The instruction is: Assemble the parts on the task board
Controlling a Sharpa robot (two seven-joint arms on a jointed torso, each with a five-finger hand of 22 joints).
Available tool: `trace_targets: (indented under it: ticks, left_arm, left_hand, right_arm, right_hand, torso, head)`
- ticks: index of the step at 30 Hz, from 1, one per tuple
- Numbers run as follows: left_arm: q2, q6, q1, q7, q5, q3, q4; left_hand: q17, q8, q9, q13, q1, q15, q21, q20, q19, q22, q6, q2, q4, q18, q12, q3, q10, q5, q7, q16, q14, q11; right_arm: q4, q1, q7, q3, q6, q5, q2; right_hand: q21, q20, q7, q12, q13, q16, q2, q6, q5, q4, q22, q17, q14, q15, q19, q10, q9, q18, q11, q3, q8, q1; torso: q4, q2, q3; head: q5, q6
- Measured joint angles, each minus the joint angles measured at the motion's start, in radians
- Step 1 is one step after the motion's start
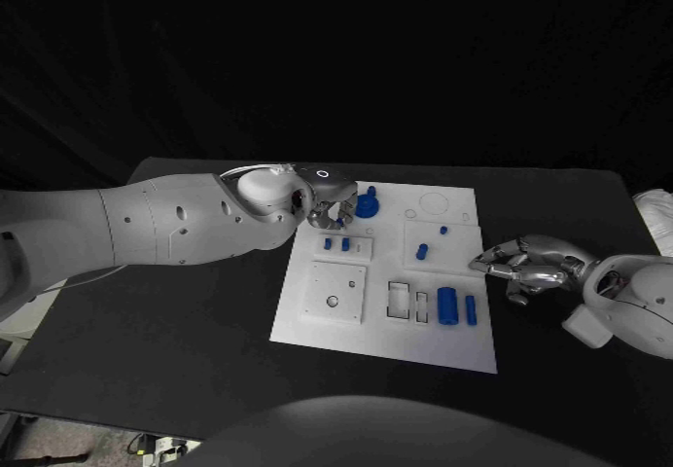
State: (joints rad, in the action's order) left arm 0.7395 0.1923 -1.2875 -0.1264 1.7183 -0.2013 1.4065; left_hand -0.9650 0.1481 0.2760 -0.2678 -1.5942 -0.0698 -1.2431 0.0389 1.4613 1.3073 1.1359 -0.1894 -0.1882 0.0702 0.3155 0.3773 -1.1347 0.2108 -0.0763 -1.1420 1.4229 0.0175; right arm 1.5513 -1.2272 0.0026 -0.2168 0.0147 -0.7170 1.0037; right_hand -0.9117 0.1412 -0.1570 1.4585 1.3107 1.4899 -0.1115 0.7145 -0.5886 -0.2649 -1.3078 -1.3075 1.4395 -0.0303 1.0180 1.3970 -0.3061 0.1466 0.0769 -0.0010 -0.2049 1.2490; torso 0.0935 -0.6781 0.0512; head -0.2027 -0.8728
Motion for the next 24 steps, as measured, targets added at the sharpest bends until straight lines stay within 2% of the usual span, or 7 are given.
trace_targets:
  ticks: [24]
  left_arm:
    - [-0.02,0.002,0.002,0.002,-0.001,0.002,-0.017]
  left_hand:
    - [0.004,0.0,-0.001,0.0,-0.004,0.0,0.006,0.0,0.0,0.0,0.0,0.004,0.0,0.0,-0.011,0.0,0.0,0.0,0.0,0.004,0.0,0.0]
  right_arm:
    - [-0.001,0.0,0.0,0.0,0.0,0.002,-0.002]
  right_hand:
    - [0.0,0.0,0.0,0.0,0.0,0.0,0.004,0.0,0.0,0.0,0.0,0.0,0.0,0.0,0.0,0.0,0.0,0.0,0.0,0.0,0.0,0.004]
  torso:
    - [0.0004,0.0,-0.0001]
  head:
    - [0.002,0.0]
